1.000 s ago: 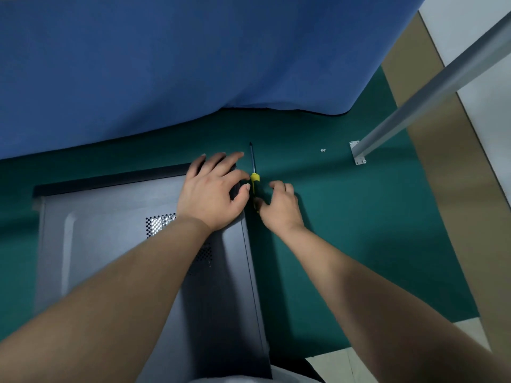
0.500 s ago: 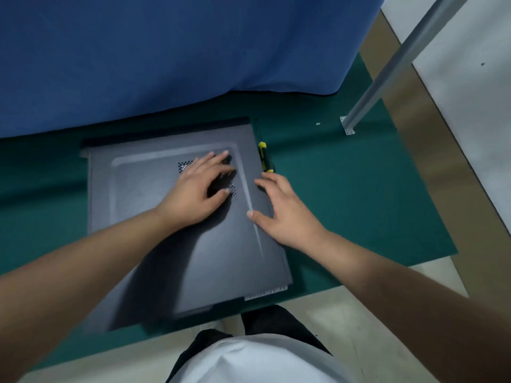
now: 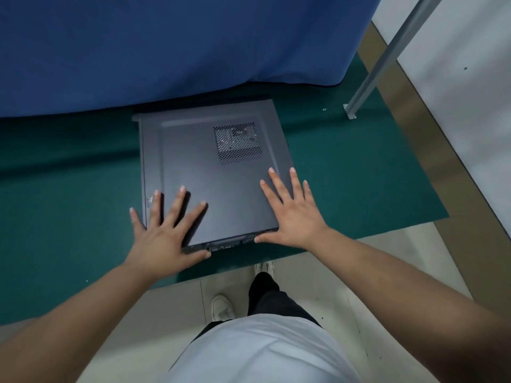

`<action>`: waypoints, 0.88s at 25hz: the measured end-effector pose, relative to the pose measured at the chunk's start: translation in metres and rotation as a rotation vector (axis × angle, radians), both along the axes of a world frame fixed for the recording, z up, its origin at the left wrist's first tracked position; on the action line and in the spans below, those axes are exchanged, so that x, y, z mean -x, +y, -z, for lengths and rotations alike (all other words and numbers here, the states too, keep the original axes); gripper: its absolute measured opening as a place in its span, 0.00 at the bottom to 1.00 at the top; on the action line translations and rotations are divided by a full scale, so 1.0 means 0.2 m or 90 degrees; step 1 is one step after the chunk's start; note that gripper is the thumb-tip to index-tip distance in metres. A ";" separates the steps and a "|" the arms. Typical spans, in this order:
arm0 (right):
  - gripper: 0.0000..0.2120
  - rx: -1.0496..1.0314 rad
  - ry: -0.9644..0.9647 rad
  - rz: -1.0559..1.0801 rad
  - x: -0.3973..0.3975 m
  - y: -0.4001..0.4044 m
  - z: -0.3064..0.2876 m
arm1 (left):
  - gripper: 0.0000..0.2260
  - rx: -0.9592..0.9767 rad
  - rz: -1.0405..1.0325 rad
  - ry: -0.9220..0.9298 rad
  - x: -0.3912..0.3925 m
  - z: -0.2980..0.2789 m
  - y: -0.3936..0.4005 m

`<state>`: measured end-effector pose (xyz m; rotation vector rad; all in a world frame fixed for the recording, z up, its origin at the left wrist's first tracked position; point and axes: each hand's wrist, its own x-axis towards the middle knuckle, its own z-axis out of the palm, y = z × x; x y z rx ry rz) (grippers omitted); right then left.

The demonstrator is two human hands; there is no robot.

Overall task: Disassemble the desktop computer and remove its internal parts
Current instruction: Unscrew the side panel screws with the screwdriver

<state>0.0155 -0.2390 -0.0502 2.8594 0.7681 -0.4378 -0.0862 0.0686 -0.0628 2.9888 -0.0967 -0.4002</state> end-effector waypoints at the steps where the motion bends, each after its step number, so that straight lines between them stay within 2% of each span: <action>1: 0.62 0.013 -0.012 0.001 0.01 0.00 0.00 | 0.50 -0.003 -0.036 0.006 -0.01 0.01 -0.02; 4: 0.60 0.023 -0.043 0.005 0.02 0.00 0.03 | 0.52 -0.060 -0.066 -0.012 -0.02 0.03 -0.06; 11: 0.57 0.017 -0.076 0.011 0.07 -0.01 0.04 | 0.49 -0.113 -0.050 -0.066 0.04 0.05 -0.09; 18: 0.58 0.028 -0.046 -0.005 0.05 0.00 -0.01 | 0.48 -0.050 -0.068 -0.019 0.02 -0.02 -0.10; 22: 0.59 0.031 -0.022 -0.008 0.05 0.00 -0.05 | 0.48 -0.065 -0.061 -0.002 0.01 -0.10 -0.09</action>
